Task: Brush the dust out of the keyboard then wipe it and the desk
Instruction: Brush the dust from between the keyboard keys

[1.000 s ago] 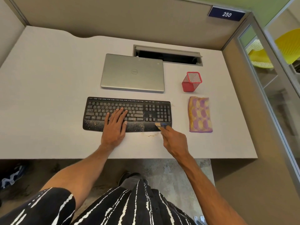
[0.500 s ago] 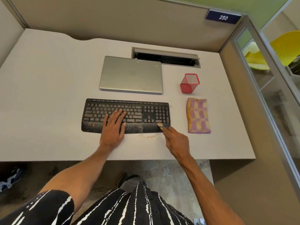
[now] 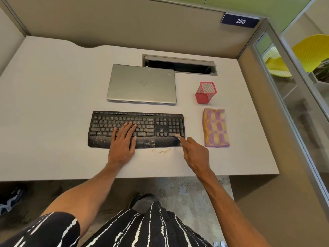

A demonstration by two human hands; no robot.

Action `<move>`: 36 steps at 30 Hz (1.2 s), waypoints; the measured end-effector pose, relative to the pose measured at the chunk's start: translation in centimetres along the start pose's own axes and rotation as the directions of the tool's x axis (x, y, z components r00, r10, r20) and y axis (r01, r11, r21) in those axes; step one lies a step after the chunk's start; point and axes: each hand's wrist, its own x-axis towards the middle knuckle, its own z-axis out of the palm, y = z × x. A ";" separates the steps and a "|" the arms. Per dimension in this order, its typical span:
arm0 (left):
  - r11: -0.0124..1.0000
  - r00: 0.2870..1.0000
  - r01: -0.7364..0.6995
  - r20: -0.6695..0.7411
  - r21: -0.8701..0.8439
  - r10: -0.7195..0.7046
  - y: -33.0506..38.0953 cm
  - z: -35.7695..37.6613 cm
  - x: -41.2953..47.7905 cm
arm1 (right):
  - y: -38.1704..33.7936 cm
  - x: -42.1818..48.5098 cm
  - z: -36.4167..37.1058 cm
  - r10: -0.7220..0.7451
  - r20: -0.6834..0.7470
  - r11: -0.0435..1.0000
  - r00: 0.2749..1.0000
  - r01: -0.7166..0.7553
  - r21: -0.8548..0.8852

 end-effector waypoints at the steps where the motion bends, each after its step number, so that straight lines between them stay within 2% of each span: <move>1: 1.000 1.000 -0.001 -0.001 -0.003 0.001 0.0 0.0 0.0 | 0.1 0.0 0.1 -0.002 0.015 1.000 1.000 0.002 -0.001; 7: 1.000 1.000 0.000 -0.003 -0.012 0.000 0.0 -0.1 0.0 | -0.1 -3.2 0.5 -0.005 0.082 1.000 0.997 0.003 0.027; 15: 1.000 1.000 -0.007 0.002 0.005 0.007 -0.1 0.0 0.0 | 0.6 -1.2 -0.5 0.042 -0.048 0.999 0.998 -0.040 0.037; 21: 1.000 1.000 -0.005 0.003 0.010 0.004 -0.1 0.0 0.0 | 1.3 -1.4 -0.3 0.036 0.013 0.999 0.999 -0.036 0.011; 25: 1.000 1.000 0.000 -0.001 0.001 0.000 -0.1 0.0 0.0 | 1.6 -3.5 -0.2 0.015 0.002 1.000 1.000 -0.015 0.023; 31: 1.000 1.000 -0.001 -0.001 -0.009 0.001 -0.1 -0.1 0.0 | 1.8 -1.3 -0.3 0.091 -0.091 0.995 0.992 -0.087 0.054; 36: 1.000 1.000 -0.005 -0.005 -0.015 0.004 -0.2 0.0 0.0 | 1.9 -0.8 0.1 0.107 -0.035 0.993 0.994 -0.106 0.050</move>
